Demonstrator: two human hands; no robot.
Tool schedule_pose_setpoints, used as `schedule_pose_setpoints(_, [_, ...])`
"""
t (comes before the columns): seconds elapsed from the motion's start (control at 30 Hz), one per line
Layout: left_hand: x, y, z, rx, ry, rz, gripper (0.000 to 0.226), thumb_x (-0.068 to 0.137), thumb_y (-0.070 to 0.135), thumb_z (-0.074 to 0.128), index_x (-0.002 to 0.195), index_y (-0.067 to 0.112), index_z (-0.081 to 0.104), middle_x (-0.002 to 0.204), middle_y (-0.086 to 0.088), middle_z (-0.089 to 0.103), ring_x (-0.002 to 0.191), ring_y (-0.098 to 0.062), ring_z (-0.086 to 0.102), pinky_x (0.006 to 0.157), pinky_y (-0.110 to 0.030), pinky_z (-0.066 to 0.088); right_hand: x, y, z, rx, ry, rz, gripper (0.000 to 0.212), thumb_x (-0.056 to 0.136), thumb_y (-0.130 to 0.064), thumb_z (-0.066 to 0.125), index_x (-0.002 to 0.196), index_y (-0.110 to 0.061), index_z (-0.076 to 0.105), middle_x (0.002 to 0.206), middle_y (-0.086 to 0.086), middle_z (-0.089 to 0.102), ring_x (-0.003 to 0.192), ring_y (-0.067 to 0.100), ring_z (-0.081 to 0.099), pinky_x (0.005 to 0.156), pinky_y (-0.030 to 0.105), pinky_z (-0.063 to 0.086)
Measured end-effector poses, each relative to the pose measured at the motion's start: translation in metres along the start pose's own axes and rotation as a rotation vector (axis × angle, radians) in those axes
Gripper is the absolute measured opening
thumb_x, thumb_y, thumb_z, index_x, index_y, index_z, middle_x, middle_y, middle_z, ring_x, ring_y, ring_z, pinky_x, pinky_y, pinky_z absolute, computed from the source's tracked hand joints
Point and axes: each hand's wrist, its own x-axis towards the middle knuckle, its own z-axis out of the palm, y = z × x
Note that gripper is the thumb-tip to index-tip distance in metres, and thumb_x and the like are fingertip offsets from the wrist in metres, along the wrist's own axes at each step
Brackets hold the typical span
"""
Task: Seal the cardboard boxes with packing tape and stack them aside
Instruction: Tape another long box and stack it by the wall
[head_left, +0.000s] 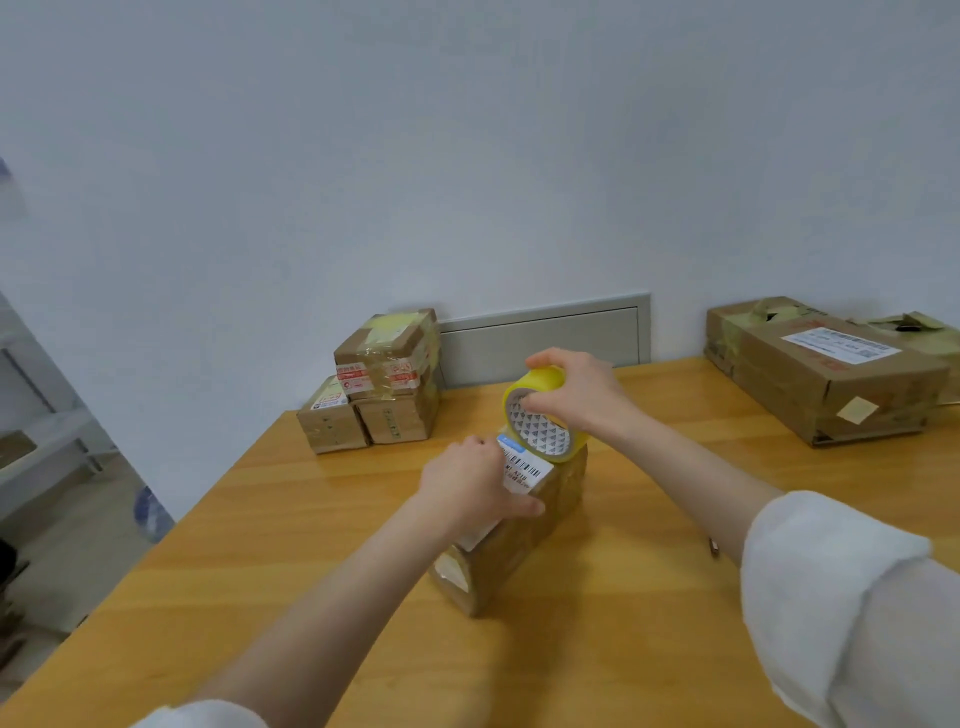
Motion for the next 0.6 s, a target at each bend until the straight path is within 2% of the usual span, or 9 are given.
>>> schedule_pose_setpoints(0.07, [0.002, 0.005, 0.006, 0.068, -0.018, -0.019, 0.079, 0.073, 0.067, 0.064, 0.128, 0.014, 0.044, 0.114, -0.005, 0.050, 0.104, -0.024, 0.052, 0.077, -0.035, 0.048, 0.000, 0.000, 0.001, 0.010, -0.048, -0.003, 0.056, 0.073, -0.020, 0.070, 0.126, -0.034, 0.057, 0.126, 0.001, 0.059, 0.113, 0.019, 0.053, 0.082, 0.026, 0.043])
schedule_pose_setpoints(0.17, [0.010, 0.004, 0.007, 0.048, 0.001, -0.020, 0.075, 0.077, 0.061, 0.065, 0.132, 0.015, 0.044, 0.116, -0.006, 0.052, 0.106, -0.025, 0.055, 0.081, -0.035, 0.050, -0.005, 0.005, 0.000, 0.040, -0.072, -0.044, 0.063, 0.073, -0.013, 0.068, 0.132, -0.032, 0.053, 0.127, -0.001, 0.059, 0.111, 0.018, 0.054, 0.084, 0.025, 0.044])
schedule_pose_setpoints(0.4, [0.022, -0.004, 0.007, 0.043, 0.005, 0.009, 0.056, 0.075, 0.058, 0.065, 0.113, 0.017, 0.056, 0.097, 0.000, 0.060, 0.087, -0.019, 0.056, 0.061, -0.028, 0.041, 0.002, 0.002, -0.003, -0.077, -0.100, -0.082, 0.060, 0.073, -0.021, 0.067, 0.131, -0.032, 0.058, 0.131, 0.000, 0.059, 0.116, 0.018, 0.053, 0.081, 0.020, 0.038])
schedule_pose_setpoints(0.47, [0.025, -0.004, 0.008, 0.044, -0.003, -0.001, 0.055, 0.075, 0.058, 0.065, 0.111, 0.017, 0.056, 0.099, -0.001, 0.061, 0.087, -0.020, 0.056, 0.060, -0.028, 0.040, 0.003, -0.001, -0.014, -0.168, -0.111, -0.076, 0.051, 0.071, -0.028, 0.067, 0.122, -0.034, 0.064, 0.129, 0.000, 0.061, 0.117, 0.020, 0.054, 0.086, 0.023, 0.043])
schedule_pose_setpoints(0.53, [0.028, -0.004, 0.007, 0.046, -0.019, -0.013, 0.055, 0.076, 0.057, 0.064, 0.113, 0.017, 0.056, 0.099, 0.000, 0.060, 0.086, -0.019, 0.055, 0.058, -0.027, 0.040, 0.000, 0.002, -0.026, -0.238, -0.125, -0.059, 0.043, 0.069, -0.034, 0.067, 0.112, -0.037, 0.069, 0.125, -0.001, 0.064, 0.117, 0.022, 0.055, 0.094, 0.033, 0.047])
schedule_pose_setpoints(0.6, [0.029, -0.003, 0.007, 0.050, -0.028, -0.012, 0.056, 0.076, 0.056, 0.064, 0.114, 0.017, 0.057, 0.096, 0.000, 0.059, 0.084, -0.019, 0.055, 0.057, -0.027, 0.040, -0.008, 0.009, -0.031, -0.253, -0.143, -0.055, 0.040, 0.070, -0.037, 0.068, 0.109, -0.038, 0.070, 0.123, 0.000, 0.065, 0.115, 0.023, 0.056, 0.094, 0.034, 0.047])
